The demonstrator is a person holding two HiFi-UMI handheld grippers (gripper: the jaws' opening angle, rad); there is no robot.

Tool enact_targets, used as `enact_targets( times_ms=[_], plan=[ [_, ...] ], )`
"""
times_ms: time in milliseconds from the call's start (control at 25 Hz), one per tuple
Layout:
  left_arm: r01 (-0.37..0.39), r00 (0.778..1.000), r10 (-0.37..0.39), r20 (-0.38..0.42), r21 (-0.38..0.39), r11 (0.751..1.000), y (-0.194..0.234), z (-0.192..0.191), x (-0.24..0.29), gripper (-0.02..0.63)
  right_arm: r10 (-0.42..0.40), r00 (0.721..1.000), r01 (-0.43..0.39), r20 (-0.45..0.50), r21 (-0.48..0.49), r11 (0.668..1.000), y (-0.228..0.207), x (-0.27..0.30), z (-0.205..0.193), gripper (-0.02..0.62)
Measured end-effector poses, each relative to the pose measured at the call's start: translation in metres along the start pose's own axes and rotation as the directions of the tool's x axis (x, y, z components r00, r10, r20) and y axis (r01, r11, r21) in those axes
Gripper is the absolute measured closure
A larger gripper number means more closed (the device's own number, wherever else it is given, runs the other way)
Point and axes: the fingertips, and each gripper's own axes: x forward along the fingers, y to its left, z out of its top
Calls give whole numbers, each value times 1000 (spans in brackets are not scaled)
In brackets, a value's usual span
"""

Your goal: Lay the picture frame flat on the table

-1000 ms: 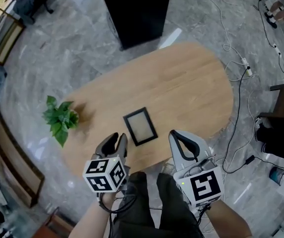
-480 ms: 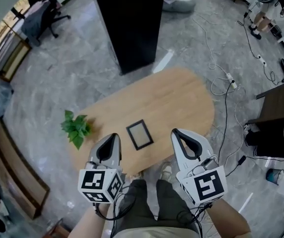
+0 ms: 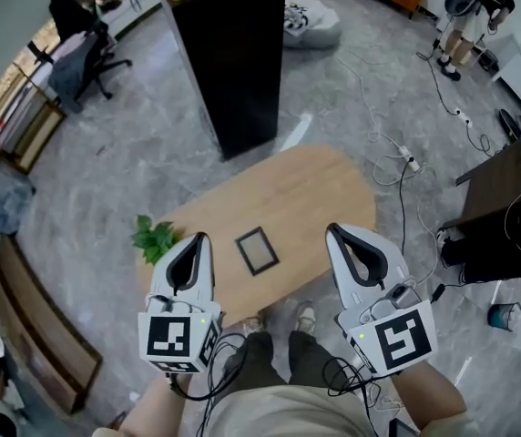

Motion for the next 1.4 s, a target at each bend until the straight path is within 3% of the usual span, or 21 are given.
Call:
enact_targets(
  times_ms=[200, 440, 680, 1080, 1400],
  plan=[
    [-27, 993, 11, 116, 138, 990, -15, 67, -33, 586, -6, 996, 10, 86, -48, 999, 2, -24, 54, 594],
    [-64, 978, 22, 206, 200, 978, -27, 118, -70, 586, -12, 986, 24, 169, -66, 998, 8, -57, 111, 594],
    [-86, 964, 9, 266, 280, 956, -39, 144, -98, 586, -6, 969, 38, 247, -126, 991, 9, -89, 146, 594],
    [-131, 952, 7, 305, 388, 912, -44, 160, -116, 586, -29, 970, 58, 243, -111, 992, 10, -103, 140, 594],
    [-127, 955, 10, 297, 376, 918, -42, 159, -112, 586, -23, 971, 49, 237, -106, 993, 8, -97, 139, 594]
  ],
)
